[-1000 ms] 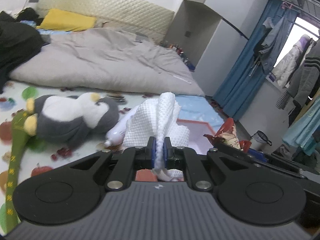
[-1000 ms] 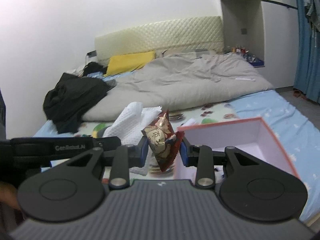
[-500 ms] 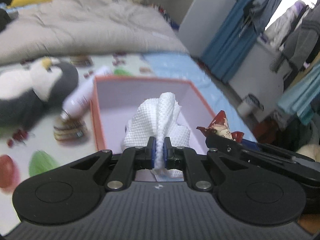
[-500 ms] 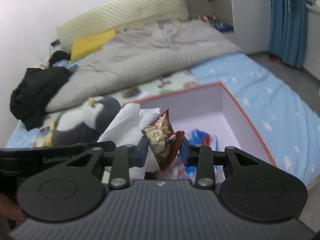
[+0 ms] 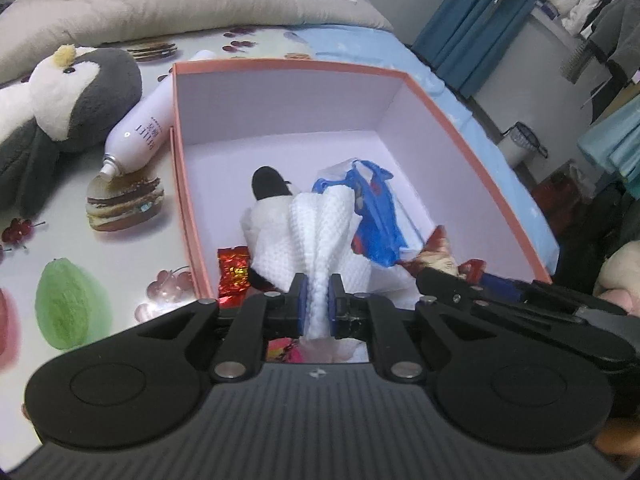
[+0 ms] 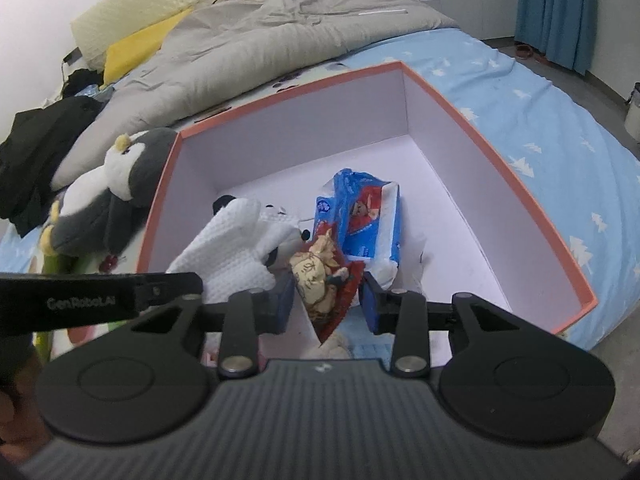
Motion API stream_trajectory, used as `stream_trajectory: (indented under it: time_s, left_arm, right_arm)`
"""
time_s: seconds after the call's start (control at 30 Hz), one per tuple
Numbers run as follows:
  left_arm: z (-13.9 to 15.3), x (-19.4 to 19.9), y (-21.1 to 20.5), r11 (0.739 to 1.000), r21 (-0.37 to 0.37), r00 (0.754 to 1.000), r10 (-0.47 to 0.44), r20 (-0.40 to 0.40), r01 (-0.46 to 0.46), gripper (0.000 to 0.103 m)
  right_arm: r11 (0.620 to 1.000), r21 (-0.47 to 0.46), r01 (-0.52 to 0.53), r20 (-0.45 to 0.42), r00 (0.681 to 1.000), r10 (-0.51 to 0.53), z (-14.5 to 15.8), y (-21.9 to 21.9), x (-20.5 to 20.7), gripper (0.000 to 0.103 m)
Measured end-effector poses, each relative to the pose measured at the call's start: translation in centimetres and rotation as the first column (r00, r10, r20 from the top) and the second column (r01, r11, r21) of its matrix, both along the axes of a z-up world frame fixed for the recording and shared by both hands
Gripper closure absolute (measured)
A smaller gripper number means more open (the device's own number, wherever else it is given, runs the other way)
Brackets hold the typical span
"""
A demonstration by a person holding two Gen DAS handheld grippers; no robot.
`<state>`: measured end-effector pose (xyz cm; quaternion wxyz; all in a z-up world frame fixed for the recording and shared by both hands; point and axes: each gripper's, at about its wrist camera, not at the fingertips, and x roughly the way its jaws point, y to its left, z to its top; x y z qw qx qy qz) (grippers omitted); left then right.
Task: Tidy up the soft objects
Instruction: 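Carry the white cloth and wrapped candy over the pink box with both grippers, then open both grippers to drop the cloth and candy into the box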
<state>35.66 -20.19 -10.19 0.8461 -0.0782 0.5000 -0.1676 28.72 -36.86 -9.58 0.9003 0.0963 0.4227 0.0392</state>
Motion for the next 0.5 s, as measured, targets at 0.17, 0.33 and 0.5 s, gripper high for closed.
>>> stream_trajectory:
  time_s: [0.17,0.33,0.5]
  left_arm:
    - [2.4,-1.2,0.6,1.000,0.009,0.998,-0.007,0.057,0.007,0.065]
    - [6.6,-2.9,1.5,0.999,0.021,0.990,-0.033,0.139,0.030,0.065]
    - [10.9,-5.3,2.6,0.999,0.013,0.977,-0.050,0.207,0.049,0.064]
  right_arm:
    - [1.000,0.003,0.022,0.036,0.999,-0.022,1.7,-0.1,-0.6,0.050]
    - [0.999,0.011,0.043,0.128,0.991,-0.044,5.6,0.2,-2.6,0.050]
    - [0.999,-0.009,0.049,0.214,0.976,-0.046,9.5,1.2,-5.4,0.050]
